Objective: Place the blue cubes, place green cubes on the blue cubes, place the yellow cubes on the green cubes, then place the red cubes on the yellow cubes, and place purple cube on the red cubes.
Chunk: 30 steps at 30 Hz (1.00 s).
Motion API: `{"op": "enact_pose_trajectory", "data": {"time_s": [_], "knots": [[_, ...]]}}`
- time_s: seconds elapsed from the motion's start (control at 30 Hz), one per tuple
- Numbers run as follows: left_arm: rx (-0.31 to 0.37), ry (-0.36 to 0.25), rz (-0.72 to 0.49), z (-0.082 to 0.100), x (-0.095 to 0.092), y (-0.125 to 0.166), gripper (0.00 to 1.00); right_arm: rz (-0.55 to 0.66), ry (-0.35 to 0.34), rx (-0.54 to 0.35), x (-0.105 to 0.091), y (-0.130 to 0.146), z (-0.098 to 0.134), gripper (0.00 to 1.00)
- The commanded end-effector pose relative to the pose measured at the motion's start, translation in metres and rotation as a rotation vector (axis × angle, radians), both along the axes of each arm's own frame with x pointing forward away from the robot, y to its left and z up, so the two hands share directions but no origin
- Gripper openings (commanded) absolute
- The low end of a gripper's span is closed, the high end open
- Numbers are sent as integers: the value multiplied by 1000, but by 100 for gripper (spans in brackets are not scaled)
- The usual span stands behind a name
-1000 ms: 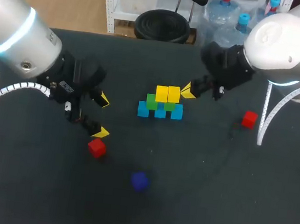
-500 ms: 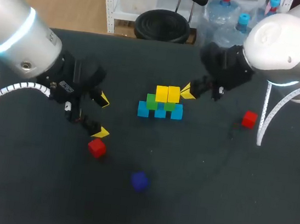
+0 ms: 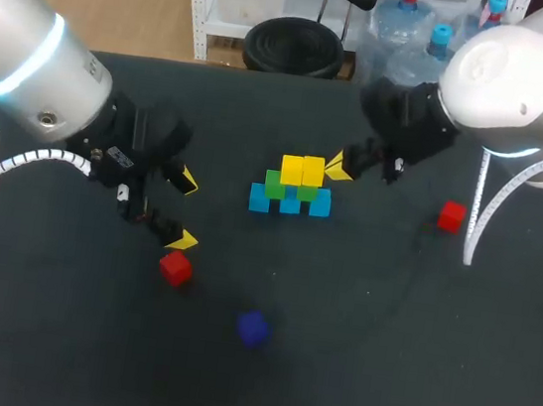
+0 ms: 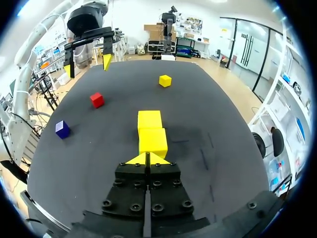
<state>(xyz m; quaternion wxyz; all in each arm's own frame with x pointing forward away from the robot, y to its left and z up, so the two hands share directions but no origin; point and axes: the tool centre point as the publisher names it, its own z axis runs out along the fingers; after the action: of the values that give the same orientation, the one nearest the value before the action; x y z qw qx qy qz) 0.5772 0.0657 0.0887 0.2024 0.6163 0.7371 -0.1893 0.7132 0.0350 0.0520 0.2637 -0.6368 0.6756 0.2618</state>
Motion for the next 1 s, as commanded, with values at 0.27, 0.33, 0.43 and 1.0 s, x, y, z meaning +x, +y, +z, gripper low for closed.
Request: {"op": "enact_pose_trajectory", "data": {"time_s": [0.27,0.33,0.43,1.0], "knots": [[-5,0,-5,-1,1,1,100,-13,-5,-6,-6,-8,2,0],[-5,0,-5,-1,1,1,100,-20,-6,-9,-8,-12,2,0],[-5,0,-5,-1,1,1,100,-31,-3,-15,-9,-18,1,0],[-5,0,-5,-1,1,1,100,-24,-17,46,-31,-54,21,100]]}}
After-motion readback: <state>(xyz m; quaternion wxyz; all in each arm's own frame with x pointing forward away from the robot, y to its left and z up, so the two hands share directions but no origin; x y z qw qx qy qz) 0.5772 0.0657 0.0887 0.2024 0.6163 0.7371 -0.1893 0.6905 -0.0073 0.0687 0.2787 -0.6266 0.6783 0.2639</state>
